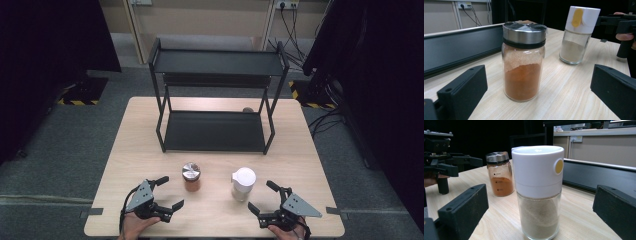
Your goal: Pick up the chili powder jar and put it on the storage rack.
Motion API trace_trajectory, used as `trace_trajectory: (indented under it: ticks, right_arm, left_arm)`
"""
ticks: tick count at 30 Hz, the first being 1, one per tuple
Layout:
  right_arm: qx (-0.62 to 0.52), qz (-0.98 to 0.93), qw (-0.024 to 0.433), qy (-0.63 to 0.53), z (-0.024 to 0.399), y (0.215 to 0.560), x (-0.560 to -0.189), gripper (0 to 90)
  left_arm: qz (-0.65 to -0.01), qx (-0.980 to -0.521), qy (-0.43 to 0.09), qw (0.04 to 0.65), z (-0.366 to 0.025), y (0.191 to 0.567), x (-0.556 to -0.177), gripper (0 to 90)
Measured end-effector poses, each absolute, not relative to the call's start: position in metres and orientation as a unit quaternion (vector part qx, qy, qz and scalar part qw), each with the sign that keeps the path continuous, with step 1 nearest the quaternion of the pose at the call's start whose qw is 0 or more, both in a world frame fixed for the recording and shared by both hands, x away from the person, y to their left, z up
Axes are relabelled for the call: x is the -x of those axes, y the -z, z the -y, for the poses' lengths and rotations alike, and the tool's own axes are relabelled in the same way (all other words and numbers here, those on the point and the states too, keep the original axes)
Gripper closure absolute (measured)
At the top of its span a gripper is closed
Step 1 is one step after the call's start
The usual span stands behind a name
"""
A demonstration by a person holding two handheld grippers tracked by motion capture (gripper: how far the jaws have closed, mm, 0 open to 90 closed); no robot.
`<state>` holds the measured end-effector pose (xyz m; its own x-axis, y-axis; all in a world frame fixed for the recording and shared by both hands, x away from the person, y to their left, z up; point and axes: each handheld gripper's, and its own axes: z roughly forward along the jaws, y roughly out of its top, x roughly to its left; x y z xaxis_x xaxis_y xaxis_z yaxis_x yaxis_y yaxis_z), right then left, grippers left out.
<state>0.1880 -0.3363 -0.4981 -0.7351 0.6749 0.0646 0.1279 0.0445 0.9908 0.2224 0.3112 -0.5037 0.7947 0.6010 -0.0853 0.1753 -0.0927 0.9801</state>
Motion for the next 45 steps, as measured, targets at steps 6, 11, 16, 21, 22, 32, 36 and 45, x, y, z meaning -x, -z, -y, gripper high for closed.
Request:
trace_trajectory:
  ticks: [6, 11, 16, 21, 22, 32, 36, 45]
  right_arm:
    - [-0.294, -0.685, 0.211, -0.632, 0.337, 0.499, -0.189, 0.4]
    - [-0.293, -0.686, 0.209, -0.633, 0.337, 0.5, -0.189, 0.3]
    - [-0.293, -0.686, 0.208, -0.633, 0.337, 0.5, -0.189, 0.3]
    - [-0.293, -0.685, 0.208, -0.633, 0.337, 0.5, -0.189, 0.3]
    - [-0.293, -0.684, 0.209, -0.634, 0.336, 0.501, -0.189, 0.3]
    - [-0.296, -0.679, 0.207, -0.64, 0.336, 0.502, -0.19, 0.3]
    - [-0.3, -0.676, 0.204, -0.641, 0.335, 0.503, -0.191, 0.3]
    - [-0.3, -0.676, 0.202, -0.642, 0.335, 0.503, -0.191, 0.3]
  left_arm:
    - [-0.271, -0.719, -0.171, 0.617, -0.311, 0.504, -0.223, 0.4]
    - [-0.27, -0.718, -0.173, 0.617, -0.311, 0.504, -0.222, 0.4]
    - [-0.271, -0.717, -0.174, 0.618, -0.311, 0.504, -0.222, 0.4]
    - [-0.273, -0.718, -0.173, 0.616, -0.311, 0.503, -0.222, 0.4]
    - [-0.273, -0.717, -0.171, 0.618, -0.311, 0.504, -0.223, 0.4]
    - [-0.281, -0.717, -0.166, 0.616, -0.307, 0.504, -0.226, 0.4]
    - [-0.286, -0.721, -0.161, 0.61, -0.303, 0.501, -0.229, 0.5]
    - [-0.278, -0.727, -0.164, 0.606, -0.289, 0.494, -0.241, 0.4]
